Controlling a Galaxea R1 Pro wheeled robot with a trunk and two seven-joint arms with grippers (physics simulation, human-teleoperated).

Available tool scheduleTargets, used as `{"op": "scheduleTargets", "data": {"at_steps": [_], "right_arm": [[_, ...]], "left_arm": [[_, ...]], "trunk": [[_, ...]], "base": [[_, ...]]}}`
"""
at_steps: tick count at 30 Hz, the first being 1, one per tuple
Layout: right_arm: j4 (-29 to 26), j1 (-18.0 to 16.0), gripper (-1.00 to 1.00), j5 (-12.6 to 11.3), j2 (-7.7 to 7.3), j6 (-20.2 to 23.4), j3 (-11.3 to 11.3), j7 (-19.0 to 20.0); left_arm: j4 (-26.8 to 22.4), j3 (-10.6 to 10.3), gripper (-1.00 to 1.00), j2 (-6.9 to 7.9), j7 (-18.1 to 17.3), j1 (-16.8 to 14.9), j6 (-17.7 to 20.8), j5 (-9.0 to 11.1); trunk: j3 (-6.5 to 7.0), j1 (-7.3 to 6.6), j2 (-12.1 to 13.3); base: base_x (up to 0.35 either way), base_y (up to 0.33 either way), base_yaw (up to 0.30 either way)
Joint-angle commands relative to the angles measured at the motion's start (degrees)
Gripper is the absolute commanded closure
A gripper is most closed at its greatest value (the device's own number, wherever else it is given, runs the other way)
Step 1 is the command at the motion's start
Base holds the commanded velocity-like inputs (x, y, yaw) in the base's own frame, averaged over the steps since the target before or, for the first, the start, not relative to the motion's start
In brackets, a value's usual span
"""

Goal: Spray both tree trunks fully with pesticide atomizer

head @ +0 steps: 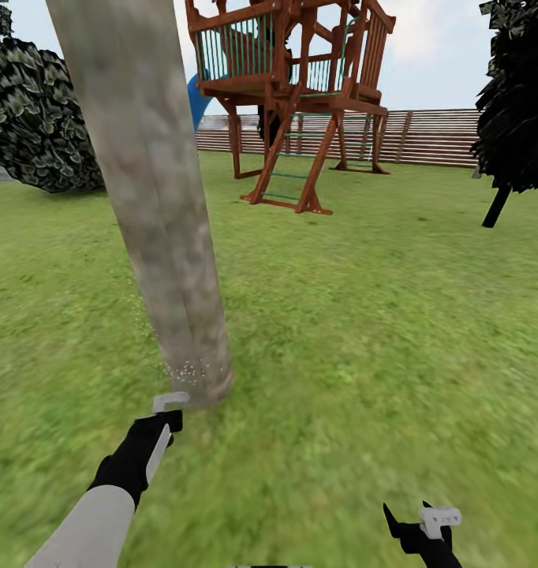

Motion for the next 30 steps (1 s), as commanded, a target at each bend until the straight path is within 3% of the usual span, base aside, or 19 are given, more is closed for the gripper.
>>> {"op": "scheduleTargets", "data": {"at_steps": [1, 4, 7, 10, 12, 14, 15, 17, 18, 20, 21, 22, 24, 25, 26, 27, 28, 30], "right_arm": [[0.01, 0.01, -1.00, 0.00, 0.03, 0.02, 0.00, -0.03], [0.00, 0.01, -1.00, 0.00, -0.01, 0.03, 0.00, -0.02], [-0.06, 0.02, -1.00, 0.00, -0.01, 0.02, 0.00, -0.04], [-0.04, 0.01, -1.00, 0.00, -0.01, 0.03, 0.00, -0.06], [-0.01, 0.02, -1.00, 0.00, -0.01, 0.02, 0.00, -0.06], [-0.01, 0.00, -1.00, 0.00, -0.01, 0.03, 0.00, -0.05], [-0.02, 0.01, -1.00, 0.00, -0.01, 0.04, 0.00, -0.06], [0.00, 0.00, -1.00, 0.00, -0.01, 0.00, 0.00, -0.06], [-0.05, 0.00, -1.00, 0.00, -0.01, 0.03, 0.00, -0.05], [-0.06, 0.00, -1.00, 0.00, -0.01, 0.04, 0.00, -0.03], [-0.05, 0.00, -1.00, 0.00, -0.01, 0.04, 0.00, -0.04], [-0.05, 0.01, -1.00, 0.00, -0.01, 0.04, 0.00, -0.05], [-0.04, 0.02, -1.00, 0.00, -0.01, 0.04, 0.00, -0.06], [-0.06, 0.02, -1.00, 0.00, -0.01, 0.04, 0.00, -0.06], [-0.06, 0.00, -1.00, 0.00, -0.01, 0.04, 0.00, -0.06], [-0.07, 0.01, -1.00, 0.00, -0.01, 0.04, 0.00, -0.02], [-0.07, 0.02, -1.00, 0.00, -0.01, 0.04, 0.00, -0.04], [-0.07, 0.00, -1.00, 0.00, -0.01, 0.04, 0.00, -0.04]], "left_arm": [[-0.17, -0.47, 1.00, -0.18, -0.01, -1.27, 1.18, -0.14], [-0.35, -2.26, 1.00, -0.67, -0.09, -5.25, 4.35, -0.06], [-0.37, -2.38, 1.00, 0.05, -0.37, -6.25, 4.63, -0.08], [-0.37, -2.01, 1.00, 4.74, -0.63, -6.98, 6.42, 0.11], [-0.44, -2.31, 1.00, 5.91, -0.74, -7.19, 7.77, 0.12], [-0.46, -2.51, 1.00, 5.01, -0.82, -7.24, 8.06, 0.07], [-0.52, -2.84, 1.00, 3.60, -0.87, -7.34, 8.12, 0.01], [-1.42, -5.48, 1.00, 2.37, -0.89, -7.51, 8.58, 0.00], [-3.23, -8.51, 1.00, 2.08, -0.90, -7.53, 10.47, 0.16], [-4.83, -9.96, 1.00, 2.47, -1.97, -7.57, 12.39, 0.28], [-5.07, -10.04, 1.00, 2.94, -4.34, -7.62, 12.63, 0.15], [-5.61, -10.05, 1.00, 5.37, -8.77, -7.89, 13.20, -0.06], [-6.04, -10.03, 1.00, 8.85, -11.22, -9.07, 14.94, 0.16], [-6.17, -10.22, 1.00, 9.15, -11.55, -9.34, 15.51, 0.11], [-6.23, -10.60, 1.00, 8.78, -11.69, -9.43, 15.70, 0.06], [-7.27, -13.79, 1.00, 7.36, -12.27, -9.61, 17.58, 0.09], [-9.45, -15.31, 1.00, 6.60, -12.43, -9.64, 20.69, 0.17], [-14.43, -16.03, 1.00, 5.84, -12.51, -9.65, 25.52, 0.27]], "trunk": [[0.00, 0.00, 0.00], [0.00, 0.00, 0.00], [0.00, 0.00, 0.00], [0.00, 0.00, 0.00], [0.00, 0.00, 0.00], [0.00, 0.00, 0.00], [0.00, 0.00, 0.00], [0.00, 0.00, 0.00], [0.00, 0.00, 0.00], [0.00, 0.00, 0.00], [0.00, 0.00, 0.00], [0.00, 0.00, 0.00], [0.00, 0.00, 0.00], [0.00, 0.00, 0.00], [0.00, 0.00, 0.00], [0.00, 0.00, 0.00], [0.00, 0.00, 0.00], [0.00, 0.00, 0.00]], "base": [[0.000, 0.000, 0.003], [0.000, 0.000, 0.000], [0.000, 0.000, 0.000], [0.000, 0.000, 0.000], [0.000, 0.000, 0.000], [0.000, 0.000, 0.000], [0.000, 0.000, 0.000], [0.000, 0.000, 0.000], [0.000, 0.000, 0.000], [0.000, 0.000, 0.000], [0.000, 0.000, 0.000], [0.000, 0.000, 0.000], [0.000, 0.000, 0.000], [0.000, 0.000, 0.000], [0.000, 0.000, 0.000], [0.000, 0.000, 0.000], [0.000, 0.000, 0.000], [0.000, 0.000, 0.000]]}}
